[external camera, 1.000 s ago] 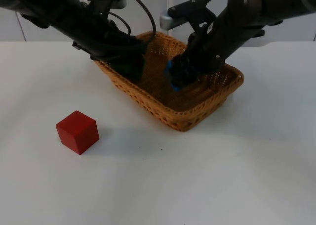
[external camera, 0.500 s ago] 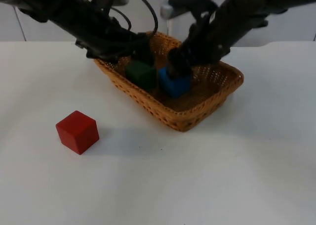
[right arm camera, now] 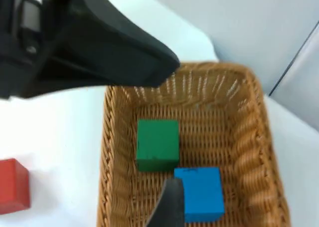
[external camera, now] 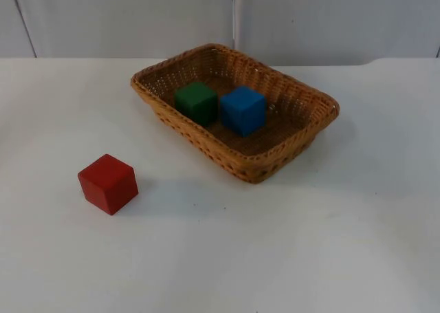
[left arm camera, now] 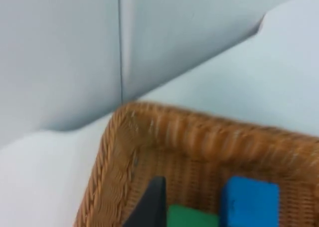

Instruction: Pick up one cube with each hand and place exactly two cubes into the same basket, leaving the remaining cube outside.

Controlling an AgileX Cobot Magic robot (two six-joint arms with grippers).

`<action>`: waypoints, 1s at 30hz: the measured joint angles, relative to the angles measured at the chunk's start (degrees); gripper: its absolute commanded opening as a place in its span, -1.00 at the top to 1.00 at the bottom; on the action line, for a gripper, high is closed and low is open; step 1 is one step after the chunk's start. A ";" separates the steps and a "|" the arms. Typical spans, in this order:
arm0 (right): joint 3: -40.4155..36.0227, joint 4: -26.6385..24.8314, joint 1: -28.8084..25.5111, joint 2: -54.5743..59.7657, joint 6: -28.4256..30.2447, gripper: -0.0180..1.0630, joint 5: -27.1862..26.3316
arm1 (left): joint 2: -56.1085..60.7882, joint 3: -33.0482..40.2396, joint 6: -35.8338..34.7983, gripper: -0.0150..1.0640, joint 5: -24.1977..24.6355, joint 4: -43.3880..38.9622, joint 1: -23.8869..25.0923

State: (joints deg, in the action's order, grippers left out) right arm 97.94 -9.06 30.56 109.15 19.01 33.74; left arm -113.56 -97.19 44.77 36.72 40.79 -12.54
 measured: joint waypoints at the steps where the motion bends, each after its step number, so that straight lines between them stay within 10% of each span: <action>1: 0.00 0.00 0.00 -1.19 0.00 -0.36 0.56 | 1.02 0.00 -0.15 -0.67 0.56 0.00 0.00; 30: -4.90 -0.36 0.00 -10.86 -0.50 -0.36 8.25 | 12.42 6.68 -6.08 -0.67 7.33 -3.43 0.00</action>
State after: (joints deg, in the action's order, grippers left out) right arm 93.03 -9.43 30.56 98.29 18.51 41.98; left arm -101.14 -90.51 38.68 44.05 37.36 -12.54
